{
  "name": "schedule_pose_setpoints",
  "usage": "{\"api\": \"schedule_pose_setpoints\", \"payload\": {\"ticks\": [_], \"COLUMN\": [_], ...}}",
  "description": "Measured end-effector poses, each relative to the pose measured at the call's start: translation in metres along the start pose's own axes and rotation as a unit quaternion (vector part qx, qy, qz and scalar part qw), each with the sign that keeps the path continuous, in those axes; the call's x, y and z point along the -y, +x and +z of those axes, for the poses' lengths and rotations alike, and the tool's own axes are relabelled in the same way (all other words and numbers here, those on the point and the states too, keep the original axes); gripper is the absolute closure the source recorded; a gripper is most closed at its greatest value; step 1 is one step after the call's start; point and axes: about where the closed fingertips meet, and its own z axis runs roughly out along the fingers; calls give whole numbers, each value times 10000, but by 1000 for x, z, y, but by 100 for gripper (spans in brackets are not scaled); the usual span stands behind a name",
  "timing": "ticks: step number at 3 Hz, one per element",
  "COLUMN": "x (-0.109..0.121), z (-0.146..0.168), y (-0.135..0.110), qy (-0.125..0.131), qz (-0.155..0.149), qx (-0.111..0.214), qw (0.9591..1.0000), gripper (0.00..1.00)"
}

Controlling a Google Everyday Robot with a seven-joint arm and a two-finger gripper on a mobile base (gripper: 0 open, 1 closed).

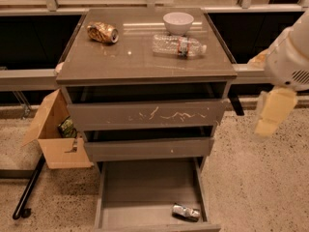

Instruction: Pick redbull can from bottom drawer and place on counter

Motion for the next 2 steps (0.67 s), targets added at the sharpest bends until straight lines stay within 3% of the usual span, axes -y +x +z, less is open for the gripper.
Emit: {"api": "schedule_pose_setpoints", "payload": {"ticks": [1,2], "x": [-1,-14], "z": [93,174], "y": [2,2], "qy": [-447,-869], "qz": [-170,-244], "qx": [332,693], "qw": [9983,9935], "gripper": [0,0]}}
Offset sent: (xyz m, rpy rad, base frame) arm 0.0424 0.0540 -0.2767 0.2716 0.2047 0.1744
